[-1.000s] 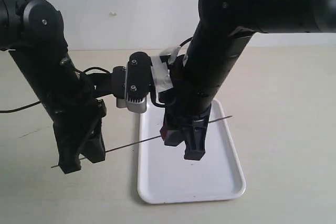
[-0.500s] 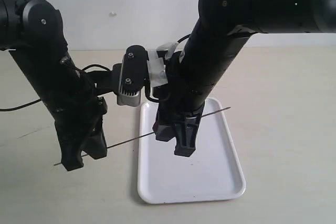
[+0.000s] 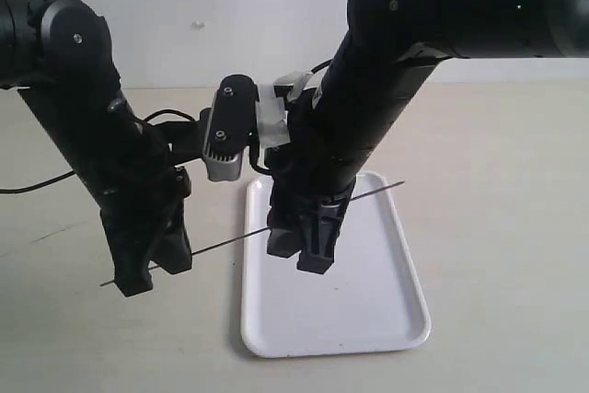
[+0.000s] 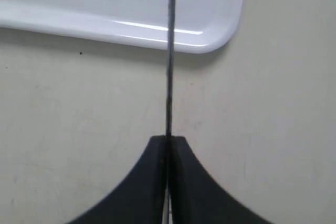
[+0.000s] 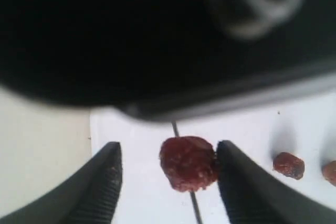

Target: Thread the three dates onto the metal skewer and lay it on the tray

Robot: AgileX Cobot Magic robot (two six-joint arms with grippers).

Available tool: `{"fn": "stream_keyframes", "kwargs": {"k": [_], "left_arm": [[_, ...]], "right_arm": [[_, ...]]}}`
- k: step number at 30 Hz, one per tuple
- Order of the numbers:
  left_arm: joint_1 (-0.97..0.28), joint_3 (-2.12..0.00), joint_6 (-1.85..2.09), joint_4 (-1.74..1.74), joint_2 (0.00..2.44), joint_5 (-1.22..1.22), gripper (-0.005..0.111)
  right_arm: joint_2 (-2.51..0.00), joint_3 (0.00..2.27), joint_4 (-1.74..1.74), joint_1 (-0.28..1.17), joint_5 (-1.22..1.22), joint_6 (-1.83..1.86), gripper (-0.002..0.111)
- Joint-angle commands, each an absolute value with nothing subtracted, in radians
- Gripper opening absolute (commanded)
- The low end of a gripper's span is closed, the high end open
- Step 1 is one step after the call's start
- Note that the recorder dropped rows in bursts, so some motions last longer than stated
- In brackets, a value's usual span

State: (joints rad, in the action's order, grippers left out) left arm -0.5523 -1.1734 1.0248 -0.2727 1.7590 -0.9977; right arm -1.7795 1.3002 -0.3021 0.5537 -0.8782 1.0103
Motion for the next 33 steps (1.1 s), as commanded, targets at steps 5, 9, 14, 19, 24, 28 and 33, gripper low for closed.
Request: {"fn": "stream_keyframes", "kwargs": {"k": [5,9,14,19,24,28,33], "left_arm": [[-0.56,-1.181,1.02,-0.283,1.757,-0.984,0.0],[-0.56,-1.181,1.014,-0.283,1.757,-0.948,0.0],[-0.56,-1.181,1.011,-0.283,1.757,-0.967,0.0],[-0.558,-1.181,0.996,-0.252,1.757,-1.039,0.0],[-0.542,-1.178,0.905,-0.187,1.757,-1.073,0.0],[-0.451,-1.178,0.822,-0.231,1.757,-1.093,0.0],[-0.325,-1.169,0.817,-0.29,1.757,-1.125,0.0]], "right_arm": [[-1.749,1.296,-0.295,0.557,-0.841,0.984,0.064],[-1.707,1.296,-0.248,0.557,-0.837,0.944,0.064],[-1.631,1.296,-0.046,0.557,-0.834,0.747,0.063],[-1.531,1.296,0.158,0.557,-0.74,0.43,0.058],[-1.457,1.296,0.515,0.557,-0.639,0.028,0.057],[-1.461,1.296,0.74,0.504,-0.638,-0.314,0.059],[-1.527,1.296,0.727,0.347,-0.64,-0.613,0.061]]}}
